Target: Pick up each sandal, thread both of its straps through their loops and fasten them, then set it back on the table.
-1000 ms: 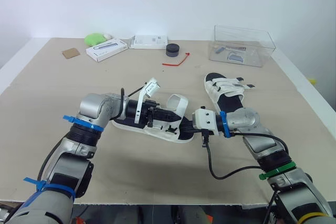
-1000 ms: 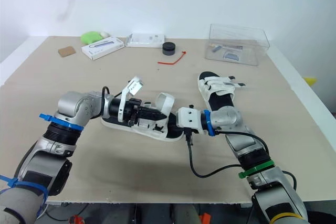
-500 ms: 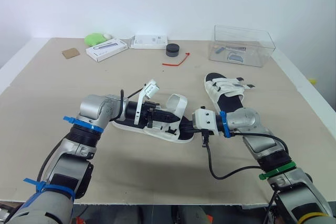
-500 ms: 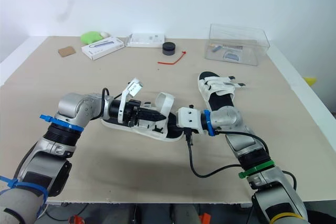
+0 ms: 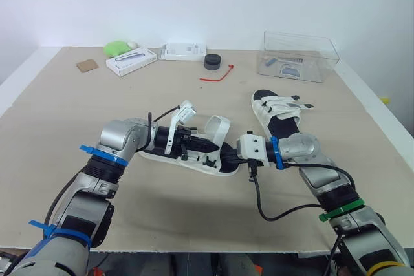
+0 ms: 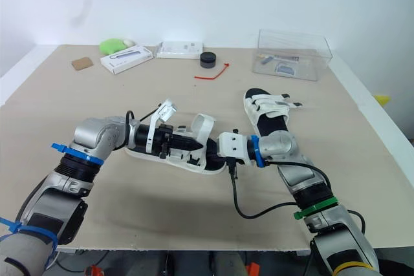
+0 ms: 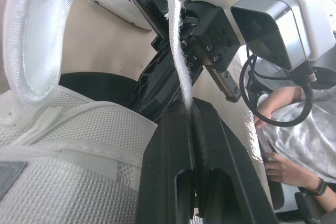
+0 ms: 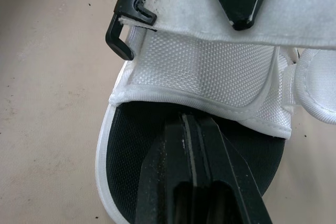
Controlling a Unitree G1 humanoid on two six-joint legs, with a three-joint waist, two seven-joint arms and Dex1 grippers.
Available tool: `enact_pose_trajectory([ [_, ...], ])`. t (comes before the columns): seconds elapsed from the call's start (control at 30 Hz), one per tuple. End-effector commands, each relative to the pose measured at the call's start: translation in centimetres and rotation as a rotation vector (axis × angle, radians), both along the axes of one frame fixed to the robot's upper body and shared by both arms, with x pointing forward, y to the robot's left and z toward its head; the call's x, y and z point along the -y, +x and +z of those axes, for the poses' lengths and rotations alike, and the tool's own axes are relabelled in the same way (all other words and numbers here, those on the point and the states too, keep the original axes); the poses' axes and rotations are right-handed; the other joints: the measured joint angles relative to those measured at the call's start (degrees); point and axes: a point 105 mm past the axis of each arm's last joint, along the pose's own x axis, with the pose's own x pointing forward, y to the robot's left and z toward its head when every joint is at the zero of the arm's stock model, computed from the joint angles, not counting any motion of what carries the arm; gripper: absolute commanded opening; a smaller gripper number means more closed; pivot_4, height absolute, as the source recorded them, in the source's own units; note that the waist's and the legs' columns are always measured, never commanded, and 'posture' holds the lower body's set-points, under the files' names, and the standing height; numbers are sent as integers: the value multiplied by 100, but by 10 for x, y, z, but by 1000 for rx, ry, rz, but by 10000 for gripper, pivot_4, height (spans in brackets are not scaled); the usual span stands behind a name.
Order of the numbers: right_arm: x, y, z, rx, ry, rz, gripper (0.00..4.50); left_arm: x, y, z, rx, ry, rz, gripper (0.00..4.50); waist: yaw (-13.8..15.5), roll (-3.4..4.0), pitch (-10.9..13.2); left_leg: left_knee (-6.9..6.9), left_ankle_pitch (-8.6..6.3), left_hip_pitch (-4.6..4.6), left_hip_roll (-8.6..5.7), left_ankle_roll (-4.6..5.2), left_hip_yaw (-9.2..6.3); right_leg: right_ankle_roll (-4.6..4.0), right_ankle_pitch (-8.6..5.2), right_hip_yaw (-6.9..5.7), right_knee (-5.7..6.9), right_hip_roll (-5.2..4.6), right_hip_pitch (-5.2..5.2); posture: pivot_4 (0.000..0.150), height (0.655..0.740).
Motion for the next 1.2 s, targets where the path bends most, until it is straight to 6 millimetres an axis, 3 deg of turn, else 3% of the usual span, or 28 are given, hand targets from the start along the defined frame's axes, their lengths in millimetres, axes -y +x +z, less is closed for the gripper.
enact_pose_trajectory([
  [0.03,17,-1,-29,-85,-114,-49,0,1,0,-8,14,37,4,921,0,0,0,0,0,0,0,0,0,0,0,0,0,0,0,1500,7400],
  [0.4,15,-1,-29,-83,-111,-48,0,5,9,-5,61,36,25,921,3,0,0,1,0,2,-1,0,0,2,1,0,0,-2,4,1500,7400],
  [0.73,16,-3,-30,-84,-112,-47,0,9,0,-9,62,44,-17,921,3,0,0,2,0,3,-1,0,0,4,2,0,0,-2,6,1500,7400],
  [0.93,15,-3,-30,-85,-111,-43,0,9,-5,-17,152,82,-53,921,4,0,-1,1,0,3,-1,0,0,3,1,0,-1,-2,6,1500,7400],
  [1.2,16,-4,-30,-85,-114,-42,0,14,8,-15,235,73,9,921,17,1,-3,2,0,7,-4,0,-1,-9,-6,-2,-12,-10,17,1500,7400],
])
